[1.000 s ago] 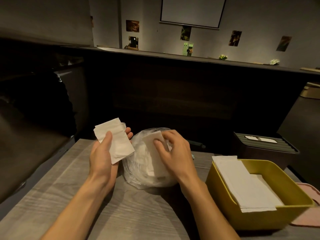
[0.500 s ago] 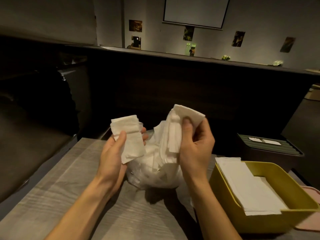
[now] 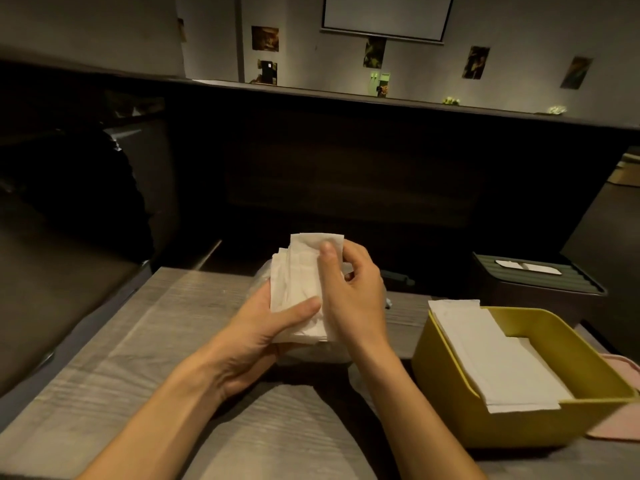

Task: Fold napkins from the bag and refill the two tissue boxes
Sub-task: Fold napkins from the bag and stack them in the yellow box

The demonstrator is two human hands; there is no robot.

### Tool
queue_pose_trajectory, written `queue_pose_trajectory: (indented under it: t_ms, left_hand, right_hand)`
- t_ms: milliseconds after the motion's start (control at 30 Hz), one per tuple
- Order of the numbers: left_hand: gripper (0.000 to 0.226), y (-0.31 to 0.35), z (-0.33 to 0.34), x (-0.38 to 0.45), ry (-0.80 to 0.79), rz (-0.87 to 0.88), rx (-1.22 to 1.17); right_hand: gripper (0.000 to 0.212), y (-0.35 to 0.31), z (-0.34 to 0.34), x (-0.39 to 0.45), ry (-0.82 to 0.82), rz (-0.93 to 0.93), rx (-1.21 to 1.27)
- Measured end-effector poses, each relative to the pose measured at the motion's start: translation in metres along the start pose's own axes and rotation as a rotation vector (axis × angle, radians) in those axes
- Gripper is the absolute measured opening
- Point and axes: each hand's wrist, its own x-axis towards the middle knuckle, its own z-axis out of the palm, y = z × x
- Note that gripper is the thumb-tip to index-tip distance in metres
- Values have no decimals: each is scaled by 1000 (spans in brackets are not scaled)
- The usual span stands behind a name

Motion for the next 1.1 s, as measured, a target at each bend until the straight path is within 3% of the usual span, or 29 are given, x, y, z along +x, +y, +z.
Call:
queue_pose_trajectory:
  t_ms: [133, 300, 400, 467, 600, 667, 733, 900, 1000, 1100]
  left_hand:
    - [57, -1, -1, -1, 12, 24, 14]
    - [45, 2, 1, -2, 43, 29, -44]
    - [42, 3, 0, 0, 69, 19, -110]
    - [43, 4, -1, 1, 99, 44, -174]
    - [44, 9, -11, 4, 175, 131, -308]
    - [48, 9, -17, 6, 240, 155, -300]
    - [51, 7, -20, 8, 286, 174, -285]
    - [48, 1, -17, 10, 339, 172, -213]
    - [50, 0, -17, 11, 349, 162, -186]
    - [49, 0, -17, 12, 366, 151, -170]
  right_hand:
    - [29, 2, 3, -4, -38, -29, -61]
    - [54, 7, 8, -8, -201, -45, -230]
    - [60, 4, 6, -9, -214, -71, -205]
    - [53, -5, -1, -8, -120, -144, -107]
    - [33, -24, -23, -5, 247, -282, 18]
    - [29, -25, -31, -6, 292, -262, -4]
    - [25, -21, -35, -9, 222, -218, -112]
    - [19, -17, -33, -11, -77, -116, -717]
    - [46, -15, -34, -11, -171, -46, -915]
    - [65, -10, -35, -11, -257, 23, -959]
